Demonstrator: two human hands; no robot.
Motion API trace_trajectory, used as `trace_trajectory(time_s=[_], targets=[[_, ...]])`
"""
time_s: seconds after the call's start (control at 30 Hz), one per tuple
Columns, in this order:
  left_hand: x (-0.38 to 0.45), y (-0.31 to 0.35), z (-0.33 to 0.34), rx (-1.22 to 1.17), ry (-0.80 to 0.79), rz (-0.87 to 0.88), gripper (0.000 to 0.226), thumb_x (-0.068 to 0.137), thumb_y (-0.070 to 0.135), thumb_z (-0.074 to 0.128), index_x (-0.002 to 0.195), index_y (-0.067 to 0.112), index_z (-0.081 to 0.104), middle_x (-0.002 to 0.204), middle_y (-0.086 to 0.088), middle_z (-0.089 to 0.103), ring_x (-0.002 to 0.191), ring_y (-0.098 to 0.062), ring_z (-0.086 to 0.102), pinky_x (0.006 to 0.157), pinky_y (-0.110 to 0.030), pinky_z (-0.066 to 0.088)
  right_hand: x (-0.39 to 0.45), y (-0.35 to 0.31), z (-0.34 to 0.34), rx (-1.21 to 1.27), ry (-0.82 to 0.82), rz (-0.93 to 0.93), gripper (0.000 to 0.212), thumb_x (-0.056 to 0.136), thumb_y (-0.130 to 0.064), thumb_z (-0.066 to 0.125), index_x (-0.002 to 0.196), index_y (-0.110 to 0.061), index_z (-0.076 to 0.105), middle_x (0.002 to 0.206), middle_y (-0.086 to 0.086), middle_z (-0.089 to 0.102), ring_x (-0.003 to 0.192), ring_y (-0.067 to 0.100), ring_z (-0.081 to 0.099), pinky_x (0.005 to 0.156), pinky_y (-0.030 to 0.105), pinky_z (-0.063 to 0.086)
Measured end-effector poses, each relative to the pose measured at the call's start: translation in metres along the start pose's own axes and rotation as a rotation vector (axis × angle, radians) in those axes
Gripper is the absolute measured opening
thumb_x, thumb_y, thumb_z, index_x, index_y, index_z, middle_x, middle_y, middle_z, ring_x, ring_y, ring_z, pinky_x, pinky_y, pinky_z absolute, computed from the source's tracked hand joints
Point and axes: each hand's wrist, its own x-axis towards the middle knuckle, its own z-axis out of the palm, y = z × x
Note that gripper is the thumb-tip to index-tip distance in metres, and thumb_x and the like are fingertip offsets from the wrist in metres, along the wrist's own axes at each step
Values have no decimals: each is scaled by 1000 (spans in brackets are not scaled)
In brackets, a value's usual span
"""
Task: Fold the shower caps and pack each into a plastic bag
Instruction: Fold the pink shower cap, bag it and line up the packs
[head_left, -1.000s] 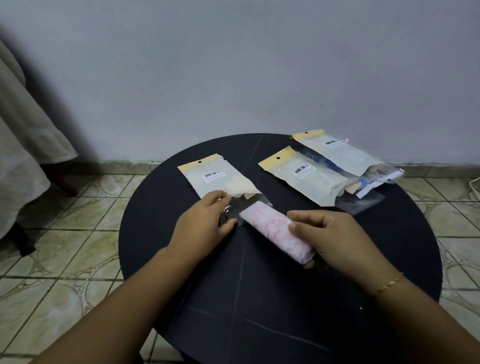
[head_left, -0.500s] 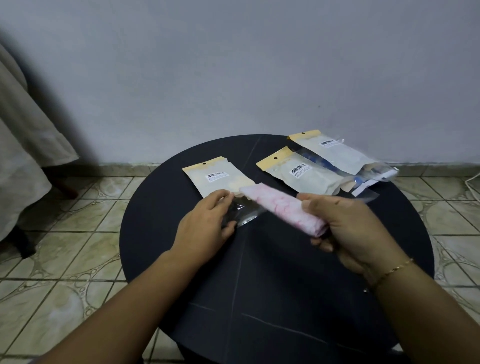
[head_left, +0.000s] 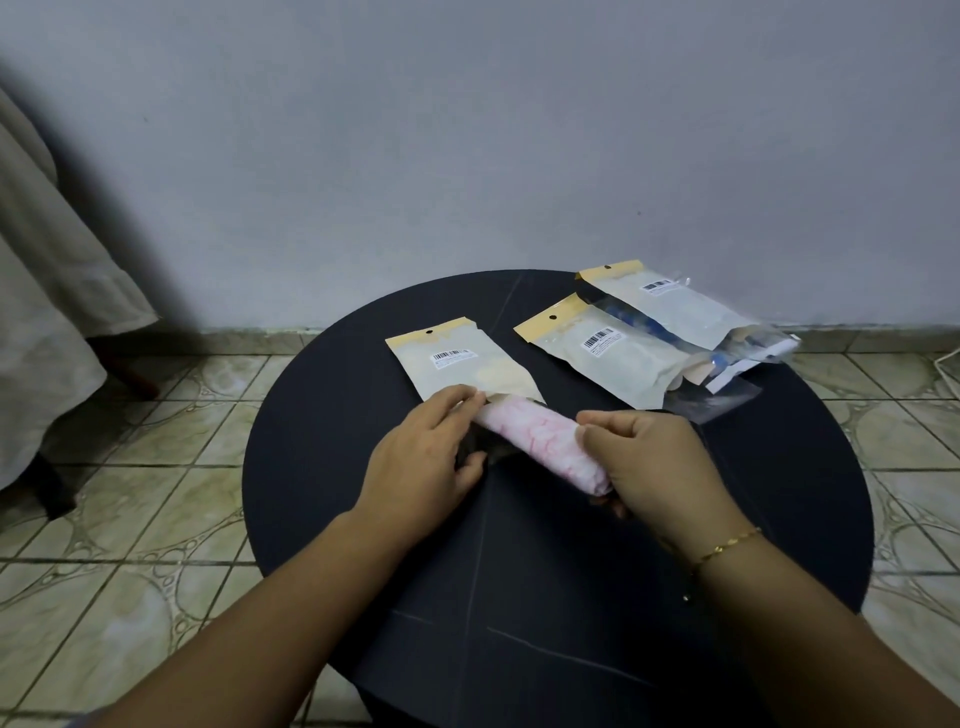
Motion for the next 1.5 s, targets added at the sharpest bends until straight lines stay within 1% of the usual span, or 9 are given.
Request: trace_trajectory(time_s=[0.23,0.33,0.53,0.67,0.8,1.0,1.13,1.33,1.5], targets=[[4,-4,2,-9,31,112,55,68,21,67,121,7,62,123,-4,60,92,-13,54,74,-26,44,1,7,13,-5,-16,-47,28,91,-15,56,118,-10,64,107,2,67,25,4,43,33,13,36],[3,-3,2,-34,8,112,49,73,27,58,118,10,63,123,-2,59,93,-13,55,76,-27,45,1,10,20,-13,-43,-51,27,93,-17,54,117,-11,64,106,1,67,27,3,44,36,14,38],[1,0,0,-49,-69,-19,32,75,35,47,96,18,64,125,-2,57,65,-19,58,58,-28,47,8,11,17,58,-8,30,26,92,-19,56,117,-13,64,85,5,69,29,11,45,37,16,39],[1,0,3,54,-85,-11,48,76,35,43,108,10,69,128,-7,60,87,-24,68,66,-31,56,11,10,14,219,-8,114,20,92,-13,57,109,-7,64,73,9,65,44,23,48,33,20,37],[3,-1,2,17,-101,4,51,75,28,54,118,4,64,131,-5,58,113,-22,61,81,-34,53,8,10,14,150,-66,85,20,92,-15,58,109,-10,65,82,5,67,36,17,45,34,19,37],[2,2,-4,-67,-131,28,59,67,10,77,124,3,60,139,-2,52,114,-18,61,80,-19,45,6,13,21,84,-38,21,28,93,-20,56,119,-13,62,83,1,68,30,10,43,38,16,39],[1,6,-8,-110,-146,28,65,67,5,76,129,5,55,144,0,46,107,-13,62,75,-7,37,6,15,24,19,-41,14,31,93,-19,54,123,-12,61,92,4,68,27,8,43,37,15,38],[2,5,-7,-107,-163,44,58,72,14,62,129,7,56,143,0,47,116,-12,57,80,-9,39,7,13,28,16,-39,-28,33,94,-20,53,126,-13,58,106,4,67,28,2,45,37,14,40],[2,4,-5,-119,-171,28,52,81,29,51,127,7,58,140,1,50,119,-12,55,86,-18,45,6,8,29,121,-197,38,30,96,-16,45,119,-24,62,83,-6,63,50,9,50,50,21,42]])
